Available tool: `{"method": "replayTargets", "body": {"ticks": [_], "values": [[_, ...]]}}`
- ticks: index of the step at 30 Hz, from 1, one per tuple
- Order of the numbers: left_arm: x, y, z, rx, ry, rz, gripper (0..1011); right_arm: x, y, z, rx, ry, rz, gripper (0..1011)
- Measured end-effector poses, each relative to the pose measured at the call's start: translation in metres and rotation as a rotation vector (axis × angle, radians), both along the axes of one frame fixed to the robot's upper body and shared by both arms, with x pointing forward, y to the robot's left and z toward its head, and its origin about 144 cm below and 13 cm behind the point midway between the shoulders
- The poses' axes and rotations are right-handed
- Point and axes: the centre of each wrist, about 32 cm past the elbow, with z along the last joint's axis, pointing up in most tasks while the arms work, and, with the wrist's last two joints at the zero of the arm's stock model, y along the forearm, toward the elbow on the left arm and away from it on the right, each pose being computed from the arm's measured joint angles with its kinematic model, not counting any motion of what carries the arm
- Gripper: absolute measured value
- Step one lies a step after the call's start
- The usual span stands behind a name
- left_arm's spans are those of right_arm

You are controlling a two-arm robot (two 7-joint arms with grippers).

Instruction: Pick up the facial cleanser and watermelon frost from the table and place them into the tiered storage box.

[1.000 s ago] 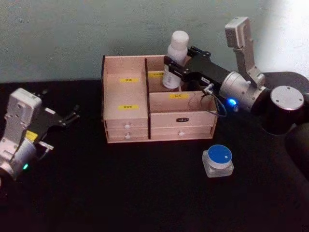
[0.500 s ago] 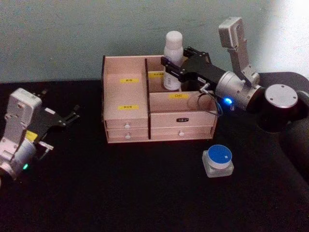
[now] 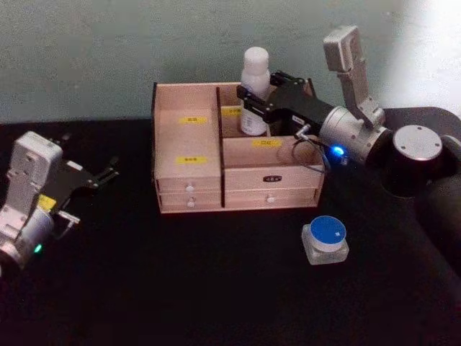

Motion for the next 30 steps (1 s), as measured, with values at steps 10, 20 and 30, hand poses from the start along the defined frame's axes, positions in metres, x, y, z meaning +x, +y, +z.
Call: {"method": "replayTargets", "body": {"ticks": [10, 20, 30], "values": [[0.0000, 0.0000, 0.0000, 0.000, 0.000, 0.000, 1001, 0.0012, 0.0007, 0.0002, 0.009, -0.004, 0.011, 592], [0.0000, 0.0000, 0.0000, 0.000, 0.000, 0.000, 1001, 0.0043, 0.0023, 0.0001, 0.014, 0.002, 0.024, 592], [0.0000, 0.0000, 0.0000, 0.000, 0.000, 0.000, 1001, 0.0068, 0.0042, -0.0005, 0.014, 0.008, 0.035, 592]]}}
